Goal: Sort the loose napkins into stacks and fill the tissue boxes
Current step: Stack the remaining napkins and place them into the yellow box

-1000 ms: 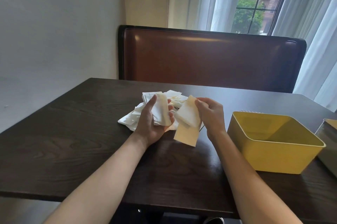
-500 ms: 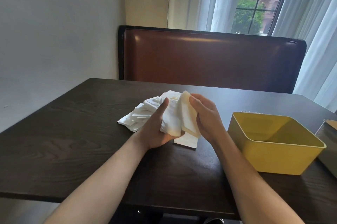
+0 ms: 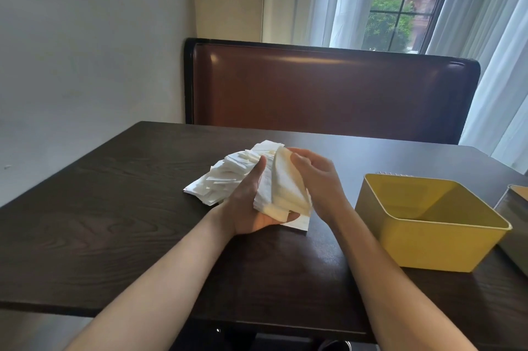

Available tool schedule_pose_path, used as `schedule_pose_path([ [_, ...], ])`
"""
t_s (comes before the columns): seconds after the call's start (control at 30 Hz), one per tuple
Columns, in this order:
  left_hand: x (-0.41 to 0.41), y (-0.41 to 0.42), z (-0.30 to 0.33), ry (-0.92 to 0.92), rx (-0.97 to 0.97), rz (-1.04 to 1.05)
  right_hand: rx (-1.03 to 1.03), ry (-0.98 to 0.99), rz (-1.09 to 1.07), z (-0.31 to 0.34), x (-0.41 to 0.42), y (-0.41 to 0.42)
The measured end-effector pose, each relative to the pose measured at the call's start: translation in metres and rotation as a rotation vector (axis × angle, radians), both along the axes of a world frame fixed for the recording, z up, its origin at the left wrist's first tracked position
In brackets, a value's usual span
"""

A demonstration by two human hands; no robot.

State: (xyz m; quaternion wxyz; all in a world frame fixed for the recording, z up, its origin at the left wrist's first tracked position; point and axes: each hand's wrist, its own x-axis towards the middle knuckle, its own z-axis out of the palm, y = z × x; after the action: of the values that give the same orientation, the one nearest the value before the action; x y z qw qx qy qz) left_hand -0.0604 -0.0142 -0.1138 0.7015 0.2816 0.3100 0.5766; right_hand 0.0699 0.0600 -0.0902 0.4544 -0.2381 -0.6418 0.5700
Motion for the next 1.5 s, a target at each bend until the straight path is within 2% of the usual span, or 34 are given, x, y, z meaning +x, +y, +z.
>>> schedule_pose_path([
  [0.07,0.001,0.000,-0.001,0.010,-0.026,-0.009,0.093,-0.083,-0.078,-0.002,-0.003,0.000],
  [0.2,0.001,0.000,-0.003,0.072,-0.027,-0.040,0.149,-0.131,-0.078,-0.004,-0.003,0.000],
  [0.37,0.000,-0.002,0.001,0.069,-0.008,-0.040,0.073,-0.240,0.002,-0.005,-0.004,-0.001],
  [0.43,-0.003,-0.002,0.000,0.071,0.009,-0.050,0.064,-0.228,0.004,-0.006,-0.006,0.001],
  [0.53,-0.006,0.001,0.000,0.048,-0.014,0.022,0.020,-0.169,-0.159,-0.010,-0.003,0.015],
  [0.6,-0.008,0.003,0.002,-0.033,0.014,0.103,0.045,-0.336,-0.314,-0.018,0.003,0.029],
  [0.73,-0.013,0.007,0.004,-0.155,0.071,0.244,0.198,-1.039,-0.355,-0.035,0.004,0.042],
  [0.8,-0.014,0.008,0.003,-0.155,0.068,0.306,0.225,-1.128,-0.350,-0.035,0.000,0.041],
  [0.9,-0.016,0.008,0.002,-0.135,0.048,0.361,0.217,-1.067,-0.359,-0.032,-0.001,0.040],
  [1.03,-0.018,0.008,0.000,-0.077,0.024,0.362,0.104,-0.625,-0.434,-0.030,0.005,0.041],
  [1.13,-0.017,0.008,0.000,-0.059,0.024,0.357,0.117,-0.495,-0.521,-0.030,0.007,0.040],
  [1.23,-0.017,0.008,-0.001,-0.031,0.010,0.352,0.137,-0.320,-0.497,-0.026,0.007,0.037],
  [1.37,-0.015,0.007,0.000,0.033,0.076,0.383,-0.062,0.085,-0.263,-0.007,0.010,0.022],
  [1.5,-0.015,0.008,0.001,-0.048,0.096,0.376,-0.232,0.265,0.145,0.003,0.014,0.009],
])
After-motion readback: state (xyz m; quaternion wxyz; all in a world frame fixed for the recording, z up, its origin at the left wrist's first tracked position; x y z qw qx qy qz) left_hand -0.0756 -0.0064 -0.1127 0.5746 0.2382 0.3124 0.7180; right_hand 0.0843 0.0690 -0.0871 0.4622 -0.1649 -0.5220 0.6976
